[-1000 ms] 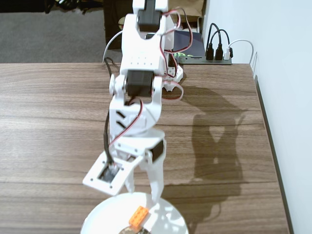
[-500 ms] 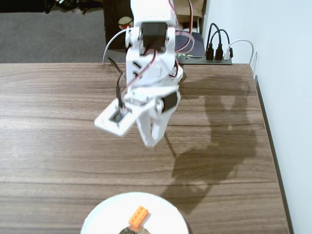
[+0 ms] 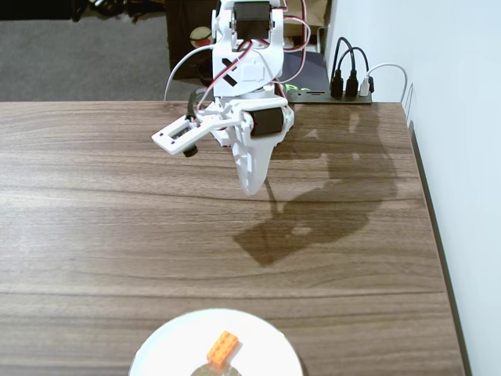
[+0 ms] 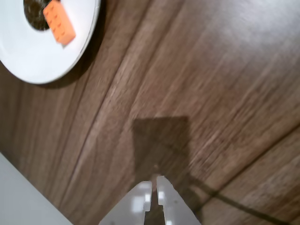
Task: Grasp a lego block and put it on the plate.
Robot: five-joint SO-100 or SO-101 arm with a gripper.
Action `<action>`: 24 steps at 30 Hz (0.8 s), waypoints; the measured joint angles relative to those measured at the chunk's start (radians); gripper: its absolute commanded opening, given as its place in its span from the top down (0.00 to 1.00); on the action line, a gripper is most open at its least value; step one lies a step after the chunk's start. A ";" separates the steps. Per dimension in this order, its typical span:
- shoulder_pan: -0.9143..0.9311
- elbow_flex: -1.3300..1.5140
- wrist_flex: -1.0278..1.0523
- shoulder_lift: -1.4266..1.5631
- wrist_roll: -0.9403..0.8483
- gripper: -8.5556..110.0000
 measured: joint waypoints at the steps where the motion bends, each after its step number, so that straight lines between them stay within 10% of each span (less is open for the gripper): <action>1: -0.003 0.029 0.000 0.035 0.021 0.92; 24: 0.011 0.342 0.087 0.514 0.241 0.92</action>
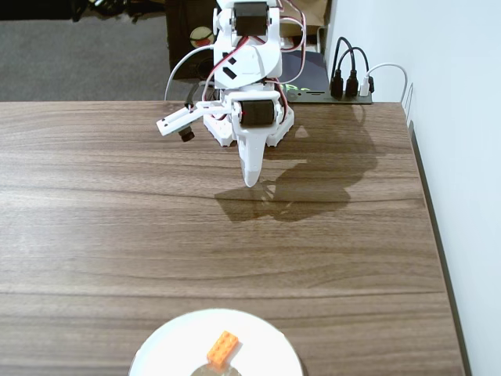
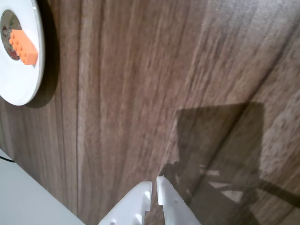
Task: Grasp a lego block and put it on the plate.
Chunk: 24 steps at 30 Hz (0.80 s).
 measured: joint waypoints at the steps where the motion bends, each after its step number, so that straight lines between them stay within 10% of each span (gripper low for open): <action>1: 0.000 0.014 0.008 0.026 0.000 0.92; 24: 0.018 0.080 0.097 0.230 0.080 0.92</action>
